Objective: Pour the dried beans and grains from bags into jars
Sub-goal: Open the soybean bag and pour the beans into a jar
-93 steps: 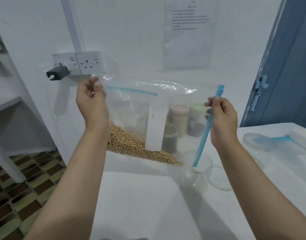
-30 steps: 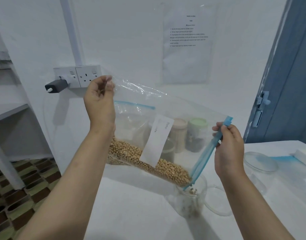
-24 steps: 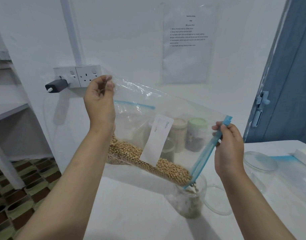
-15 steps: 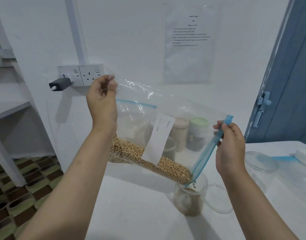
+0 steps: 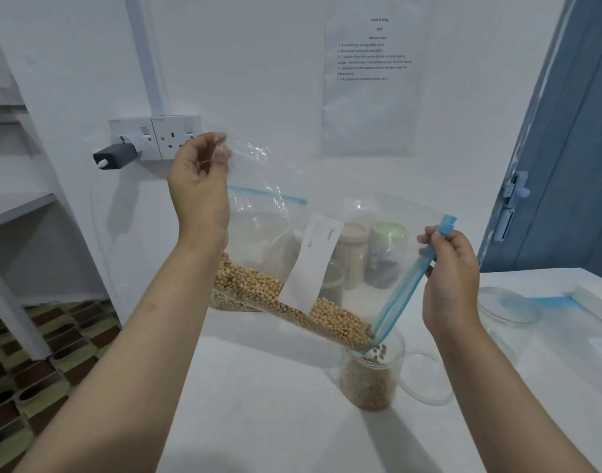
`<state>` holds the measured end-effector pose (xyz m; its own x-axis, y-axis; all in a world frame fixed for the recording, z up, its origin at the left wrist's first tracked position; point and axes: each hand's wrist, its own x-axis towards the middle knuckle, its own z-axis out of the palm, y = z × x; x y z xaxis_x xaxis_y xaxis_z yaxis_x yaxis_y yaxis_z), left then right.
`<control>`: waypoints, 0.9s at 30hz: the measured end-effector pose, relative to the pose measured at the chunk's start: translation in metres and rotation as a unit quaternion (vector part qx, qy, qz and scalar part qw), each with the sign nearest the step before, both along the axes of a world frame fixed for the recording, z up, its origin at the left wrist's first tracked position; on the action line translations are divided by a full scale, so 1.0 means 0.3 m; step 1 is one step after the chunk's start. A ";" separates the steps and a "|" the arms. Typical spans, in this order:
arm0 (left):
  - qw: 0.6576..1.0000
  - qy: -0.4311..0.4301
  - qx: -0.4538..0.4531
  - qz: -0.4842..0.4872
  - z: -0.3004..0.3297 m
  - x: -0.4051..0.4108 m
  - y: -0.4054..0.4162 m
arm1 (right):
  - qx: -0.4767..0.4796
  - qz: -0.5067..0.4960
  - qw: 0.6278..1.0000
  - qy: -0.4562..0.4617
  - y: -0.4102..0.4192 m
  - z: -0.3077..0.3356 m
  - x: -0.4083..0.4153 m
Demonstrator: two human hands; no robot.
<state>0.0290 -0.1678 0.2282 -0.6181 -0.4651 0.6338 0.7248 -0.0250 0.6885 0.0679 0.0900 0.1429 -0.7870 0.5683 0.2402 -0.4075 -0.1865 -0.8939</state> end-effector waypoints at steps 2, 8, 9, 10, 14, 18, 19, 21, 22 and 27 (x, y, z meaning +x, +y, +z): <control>1.000 0.004 -0.005 -0.006 0.004 0.001 0.002 | 0.010 0.000 1.000 0.007 -0.001 -0.003 0.001; 1.000 0.010 -0.017 -0.011 0.016 0.008 0.010 | 0.020 0.002 1.000 0.013 0.013 -0.011 -0.002; 1.000 0.010 -0.017 -0.013 0.019 0.010 0.012 | 0.019 0.003 1.000 0.012 0.018 -0.013 -0.003; 1.000 0.010 -0.017 -0.015 0.022 0.010 0.013 | 0.014 0.004 1.000 0.011 0.023 -0.015 -0.005; 0.999 0.013 -0.020 -0.021 0.031 0.011 0.020 | -0.013 0.009 1.000 0.003 0.036 -0.022 -0.016; 1.000 0.011 -0.017 -0.020 0.030 0.015 0.027 | -0.015 0.019 1.000 0.010 0.039 -0.032 -0.020; 1.000 0.011 -0.017 -0.020 0.029 0.016 0.028 | -0.014 0.020 1.000 0.010 0.039 -0.035 -0.019; 1.000 0.012 -0.020 -0.020 0.030 0.018 0.028 | -0.012 0.018 1.000 0.011 0.040 -0.041 -0.018; 1.000 0.012 -0.021 -0.020 0.030 0.018 0.028 | -0.011 0.017 1.000 0.011 0.041 -0.042 -0.018; 0.999 0.015 -0.027 -0.008 0.026 0.022 0.030 | -0.013 0.017 1.000 0.018 0.047 -0.042 -0.016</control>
<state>0.0356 -0.1586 0.2361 -0.6059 -0.4191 0.6762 0.7447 0.0003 0.6674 0.0630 0.1042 0.1303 -0.7968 0.5478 0.2551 -0.4329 -0.2229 -0.8735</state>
